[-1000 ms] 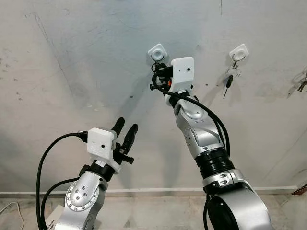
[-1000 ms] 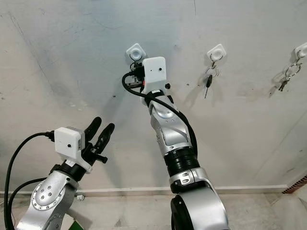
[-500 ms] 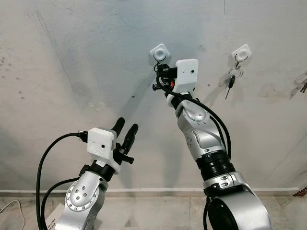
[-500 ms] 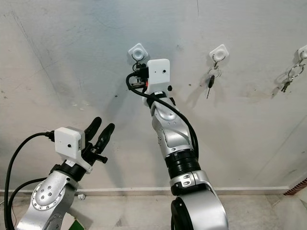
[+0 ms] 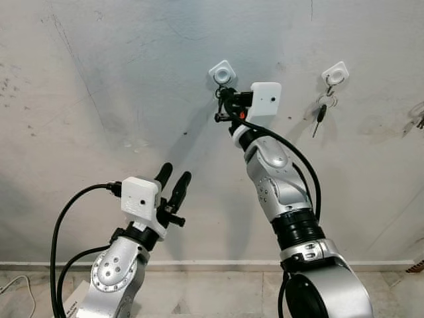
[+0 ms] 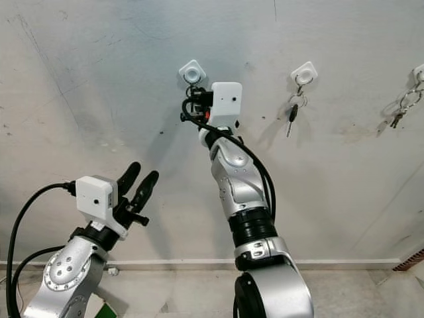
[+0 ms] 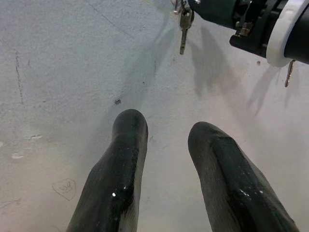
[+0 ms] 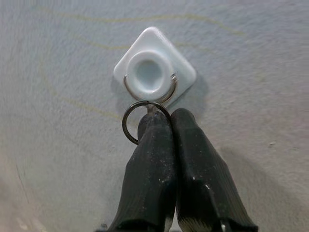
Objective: Hang keys on a hook
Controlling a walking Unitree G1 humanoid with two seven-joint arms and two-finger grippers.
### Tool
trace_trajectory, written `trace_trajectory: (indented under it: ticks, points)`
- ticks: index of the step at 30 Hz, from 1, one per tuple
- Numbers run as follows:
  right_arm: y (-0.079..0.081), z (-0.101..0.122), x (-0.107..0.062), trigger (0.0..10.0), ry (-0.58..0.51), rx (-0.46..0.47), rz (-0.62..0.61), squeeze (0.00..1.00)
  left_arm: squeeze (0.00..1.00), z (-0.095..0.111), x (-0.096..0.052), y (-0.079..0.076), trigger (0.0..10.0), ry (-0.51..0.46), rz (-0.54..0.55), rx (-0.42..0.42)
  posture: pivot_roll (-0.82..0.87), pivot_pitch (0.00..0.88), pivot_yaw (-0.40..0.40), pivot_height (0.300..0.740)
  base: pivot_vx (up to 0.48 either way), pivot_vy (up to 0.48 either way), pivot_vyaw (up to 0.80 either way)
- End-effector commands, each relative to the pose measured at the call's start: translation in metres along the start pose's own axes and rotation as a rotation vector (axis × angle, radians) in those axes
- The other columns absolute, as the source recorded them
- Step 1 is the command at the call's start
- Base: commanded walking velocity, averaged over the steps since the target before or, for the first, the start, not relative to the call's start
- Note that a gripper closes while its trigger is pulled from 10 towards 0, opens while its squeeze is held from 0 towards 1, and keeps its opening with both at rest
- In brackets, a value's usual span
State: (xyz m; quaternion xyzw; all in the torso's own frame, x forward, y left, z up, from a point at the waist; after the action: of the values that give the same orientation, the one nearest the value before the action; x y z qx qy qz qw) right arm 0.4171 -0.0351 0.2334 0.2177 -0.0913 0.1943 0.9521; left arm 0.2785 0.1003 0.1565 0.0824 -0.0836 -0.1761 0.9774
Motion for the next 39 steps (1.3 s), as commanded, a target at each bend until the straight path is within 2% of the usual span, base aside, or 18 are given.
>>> trace_trajectory:
  ticks: [1,6,29,39]
  points:
    - [0.009,0.013,0.001,10.0,-0.053,0.016,0.034,0.0,0.0,-0.002,0.001,-0.001,10.0,0.008,-0.012,0.005,0.06,0.0,0.038,0.74,0.0,0.0,0.0]
    - [0.009,0.015,0.001,10.0,-0.058,0.014,0.039,0.0,0.0,-0.002,0.001,-0.002,10.0,0.009,-0.014,0.004,0.06,0.0,0.038,0.74,0.0,0.0,0.0]
    - [0.01,-0.011,0.001,10.0,0.034,-0.01,0.041,0.0,0.0,-0.002,0.0,-0.002,10.0,0.007,-0.01,0.01,0.07,0.0,0.031,0.74,0.0,0.0,0.0]
    - [0.008,-0.009,0.005,10.0,0.028,-0.012,0.031,0.0,0.0,-0.002,-0.001,-0.002,10.0,0.009,-0.009,0.007,0.07,0.0,0.031,0.74,0.0,0.0,0.0]
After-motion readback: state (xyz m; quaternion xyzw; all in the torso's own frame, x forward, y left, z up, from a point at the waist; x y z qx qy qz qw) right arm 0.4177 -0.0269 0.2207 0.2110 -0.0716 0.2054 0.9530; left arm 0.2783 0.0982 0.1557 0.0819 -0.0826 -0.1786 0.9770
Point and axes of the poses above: a point about 5 cm out from each wrist's last joint towards the gripper, its own x axis pointing out of the wrist towards the gripper, its own z axis along the axis of the wrist's last joint, y = z × x, the point moved 5 cm from there along x, pointing out of the wrist towards the gripper, and after that the axes turned 12 degrees about x, right-handed, at the moved point
